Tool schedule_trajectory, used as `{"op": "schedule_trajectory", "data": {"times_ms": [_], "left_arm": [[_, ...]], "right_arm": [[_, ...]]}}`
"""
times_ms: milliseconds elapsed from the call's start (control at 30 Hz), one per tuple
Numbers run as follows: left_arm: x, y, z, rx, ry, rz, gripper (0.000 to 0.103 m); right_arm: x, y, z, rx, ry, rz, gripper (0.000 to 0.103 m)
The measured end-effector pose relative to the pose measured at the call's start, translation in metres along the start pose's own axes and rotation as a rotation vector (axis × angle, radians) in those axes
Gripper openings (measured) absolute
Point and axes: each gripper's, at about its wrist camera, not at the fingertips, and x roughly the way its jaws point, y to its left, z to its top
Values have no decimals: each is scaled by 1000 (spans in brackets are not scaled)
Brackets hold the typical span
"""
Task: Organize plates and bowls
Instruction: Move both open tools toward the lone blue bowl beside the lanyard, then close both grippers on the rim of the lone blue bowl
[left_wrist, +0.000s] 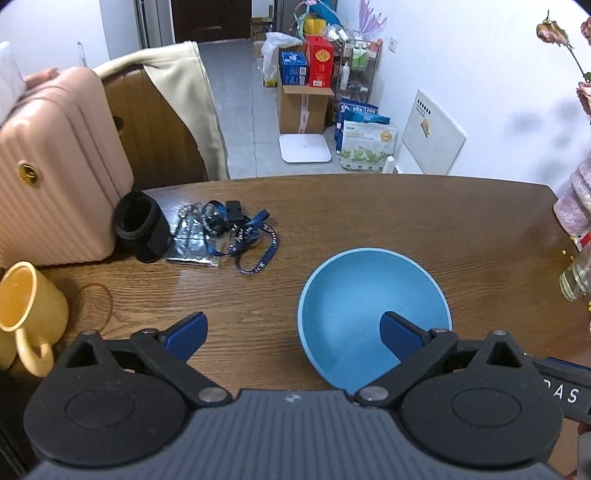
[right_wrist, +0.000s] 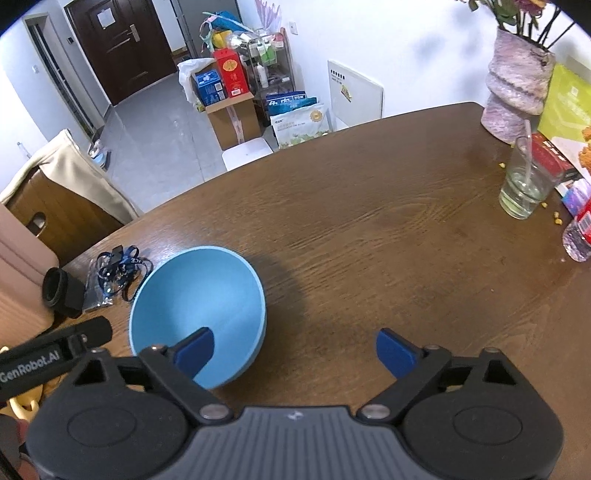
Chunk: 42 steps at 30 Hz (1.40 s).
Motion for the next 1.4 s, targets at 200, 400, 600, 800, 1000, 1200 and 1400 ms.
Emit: {"op": "schedule_trajectory", "data": {"times_ms": [200,400,600,800,1000,1200,1400], "left_arm": [[23,-6,5,14,34,1,92],[43,-8,9,14,61,9,81],[63,-11,7,30,110,7,62],[76,-16,3,34,143,9,38],[88,-16,3,31,164,14,14],[91,-14,3,35,163,22,7],[87,-17,3,48,151,35,7]], "right_arm": [[20,-2,9,7,16,-9,84],[41,3,12,22,54,32,63],[62,13,8,15,93,38,45],[78,16,6,14,121,52,27],[86,14,6,33,133,79,8],[89,18,6,23,118,70,7],[89,22,5,9,115,55,7]]}}
